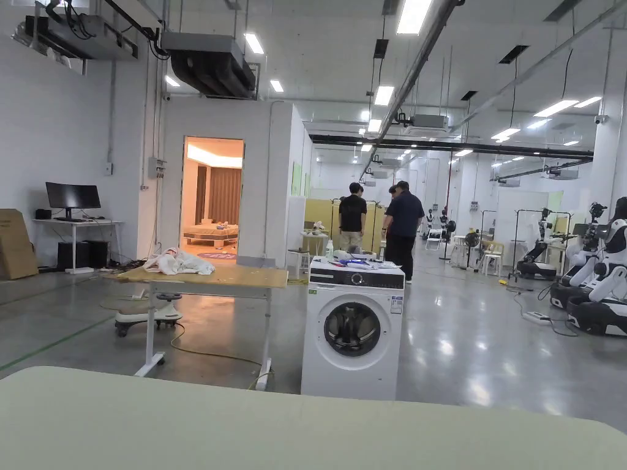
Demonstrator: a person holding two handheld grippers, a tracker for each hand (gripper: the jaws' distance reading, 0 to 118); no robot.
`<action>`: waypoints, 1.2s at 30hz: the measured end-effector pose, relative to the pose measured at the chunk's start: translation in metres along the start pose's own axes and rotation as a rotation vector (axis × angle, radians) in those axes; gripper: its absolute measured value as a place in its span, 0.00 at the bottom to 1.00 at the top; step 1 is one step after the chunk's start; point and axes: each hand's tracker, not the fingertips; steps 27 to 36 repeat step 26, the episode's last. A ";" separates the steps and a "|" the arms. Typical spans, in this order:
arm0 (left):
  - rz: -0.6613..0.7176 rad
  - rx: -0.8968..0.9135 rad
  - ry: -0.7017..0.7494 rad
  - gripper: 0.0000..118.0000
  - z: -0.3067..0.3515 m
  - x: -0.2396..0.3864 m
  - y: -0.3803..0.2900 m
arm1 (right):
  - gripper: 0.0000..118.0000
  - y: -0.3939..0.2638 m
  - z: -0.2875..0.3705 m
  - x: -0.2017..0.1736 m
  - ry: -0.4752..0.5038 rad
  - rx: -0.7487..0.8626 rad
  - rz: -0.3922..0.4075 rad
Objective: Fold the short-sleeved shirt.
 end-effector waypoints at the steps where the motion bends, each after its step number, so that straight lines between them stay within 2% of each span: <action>1: 0.001 -0.010 0.012 0.99 -0.001 0.000 0.002 | 1.00 0.001 -0.001 -0.001 -0.042 -0.019 -0.026; 3: 0.023 -0.009 0.014 0.99 -0.001 -0.004 0.004 | 1.00 0.006 -0.003 -0.004 -0.100 -0.072 -0.046; 8: 0.090 -0.003 -0.001 0.99 0.000 -0.013 0.008 | 1.00 0.001 -0.008 -0.010 -0.104 -0.096 -0.038; 14: 0.094 -0.026 0.014 0.99 -0.001 -0.015 0.003 | 1.00 -0.005 -0.009 -0.025 -0.132 -0.100 0.056; 18: 0.118 -0.032 0.003 0.99 0.000 -0.020 0.002 | 1.00 -0.004 -0.010 -0.027 -0.100 -0.107 0.022; 24: 0.085 -0.027 -0.009 0.99 0.000 -0.017 -0.004 | 1.00 -0.003 -0.016 -0.027 -0.045 -0.131 -0.003; 26: 0.081 -0.027 -0.020 0.99 0.000 -0.017 -0.005 | 1.00 -0.003 -0.018 -0.025 -0.054 -0.121 -0.033; 36: 0.081 -0.027 -0.020 0.99 0.000 -0.017 -0.005 | 1.00 -0.003 -0.018 -0.025 -0.054 -0.121 -0.033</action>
